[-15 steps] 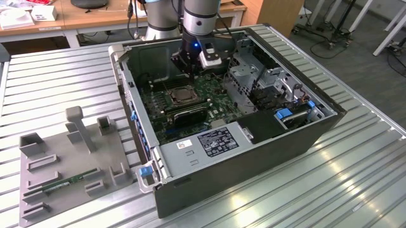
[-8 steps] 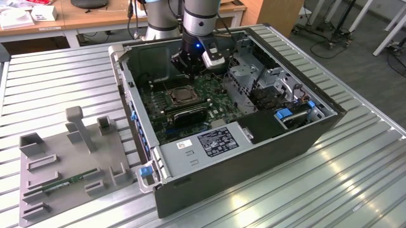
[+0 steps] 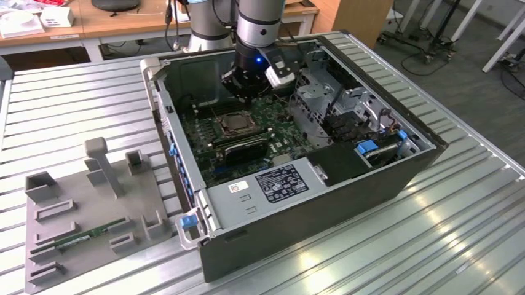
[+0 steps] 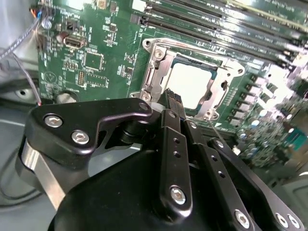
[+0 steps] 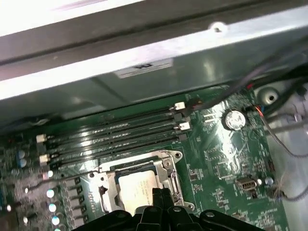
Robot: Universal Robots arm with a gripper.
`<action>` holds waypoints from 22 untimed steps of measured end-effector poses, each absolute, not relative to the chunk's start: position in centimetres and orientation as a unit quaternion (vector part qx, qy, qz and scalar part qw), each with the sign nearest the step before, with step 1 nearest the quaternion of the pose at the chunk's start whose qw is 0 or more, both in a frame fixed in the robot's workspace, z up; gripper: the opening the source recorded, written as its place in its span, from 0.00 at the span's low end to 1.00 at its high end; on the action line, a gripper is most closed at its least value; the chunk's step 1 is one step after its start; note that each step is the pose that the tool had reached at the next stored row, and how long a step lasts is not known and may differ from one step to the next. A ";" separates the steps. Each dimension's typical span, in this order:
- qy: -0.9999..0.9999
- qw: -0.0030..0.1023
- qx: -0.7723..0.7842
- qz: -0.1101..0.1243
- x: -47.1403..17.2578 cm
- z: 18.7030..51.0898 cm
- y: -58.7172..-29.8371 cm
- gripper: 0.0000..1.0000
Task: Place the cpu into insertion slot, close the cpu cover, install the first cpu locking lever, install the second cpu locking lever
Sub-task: 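Close the cpu cover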
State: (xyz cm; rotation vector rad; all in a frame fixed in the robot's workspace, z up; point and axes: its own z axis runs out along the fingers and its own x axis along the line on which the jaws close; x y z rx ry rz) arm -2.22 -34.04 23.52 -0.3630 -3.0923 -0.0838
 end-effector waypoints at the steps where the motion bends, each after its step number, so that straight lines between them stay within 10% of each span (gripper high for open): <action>1: -0.993 0.014 -0.111 -0.027 -2.2 23.5 -34.0 0.11; 8: -0.995 -0.005 -0.094 -0.029 -2.2 23.3 -34.0 0.11; 22: -0.999 -0.006 -0.022 -0.029 -2.3 23.1 -34.0 0.11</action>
